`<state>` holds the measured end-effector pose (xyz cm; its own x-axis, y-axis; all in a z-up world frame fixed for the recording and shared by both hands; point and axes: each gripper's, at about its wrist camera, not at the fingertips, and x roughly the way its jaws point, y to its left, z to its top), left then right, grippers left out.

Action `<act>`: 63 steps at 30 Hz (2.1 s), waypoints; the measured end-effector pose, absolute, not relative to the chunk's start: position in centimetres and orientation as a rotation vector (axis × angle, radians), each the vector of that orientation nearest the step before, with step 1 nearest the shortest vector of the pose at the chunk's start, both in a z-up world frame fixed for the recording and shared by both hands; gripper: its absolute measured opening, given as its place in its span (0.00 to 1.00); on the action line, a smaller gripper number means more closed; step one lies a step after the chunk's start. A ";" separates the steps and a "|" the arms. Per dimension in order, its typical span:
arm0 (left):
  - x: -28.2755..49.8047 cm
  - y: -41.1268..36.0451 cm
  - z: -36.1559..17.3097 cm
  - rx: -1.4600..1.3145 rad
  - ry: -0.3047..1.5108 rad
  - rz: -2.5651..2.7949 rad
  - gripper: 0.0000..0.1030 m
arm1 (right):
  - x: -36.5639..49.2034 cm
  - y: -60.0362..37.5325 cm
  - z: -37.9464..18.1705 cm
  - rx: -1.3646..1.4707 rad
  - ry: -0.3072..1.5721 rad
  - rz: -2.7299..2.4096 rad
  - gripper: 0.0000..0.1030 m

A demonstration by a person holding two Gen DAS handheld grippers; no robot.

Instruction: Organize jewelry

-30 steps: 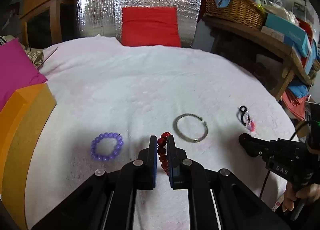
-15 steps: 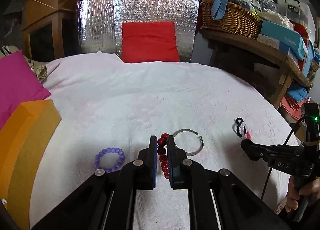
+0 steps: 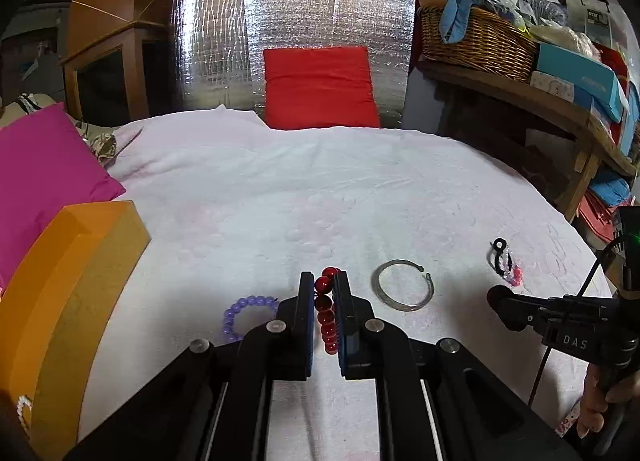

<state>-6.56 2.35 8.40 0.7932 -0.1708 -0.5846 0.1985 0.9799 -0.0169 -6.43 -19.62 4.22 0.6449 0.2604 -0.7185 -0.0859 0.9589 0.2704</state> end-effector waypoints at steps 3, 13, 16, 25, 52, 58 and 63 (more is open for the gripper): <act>-6.6 2.9 8.4 0.047 0.627 -0.187 0.09 | -6.4 -18.7 4.4 0.214 0.844 0.212 0.18; -7.0 5.0 8.6 0.022 0.627 -0.158 0.09 | -6.6 -15.8 4.8 0.182 0.832 0.258 0.18; -7.1 5.8 8.6 0.015 0.626 -0.145 0.09 | -6.6 -15.1 4.8 0.178 0.838 0.267 0.18; -7.4 9.6 8.9 -0.039 0.616 -0.074 0.09 | -6.5 -13.6 4.7 0.169 0.841 0.281 0.18; -8.1 14.4 8.0 -0.059 0.644 0.032 0.09 | -7.3 -6.6 4.8 0.055 0.825 0.353 0.18; -7.6 12.0 7.6 -0.029 0.660 0.023 0.09 | -7.8 -8.6 5.5 0.053 0.809 0.318 0.18; -7.1 9.3 7.2 0.002 0.673 -0.002 0.09 | -8.0 -11.5 6.2 0.084 0.795 0.272 0.18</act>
<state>-7.08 9.30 7.23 0.7816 -0.0010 -0.6237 0.0021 1.0000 0.0010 -7.95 -11.53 6.22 0.6678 0.2720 -0.6928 -0.2091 0.9619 0.1761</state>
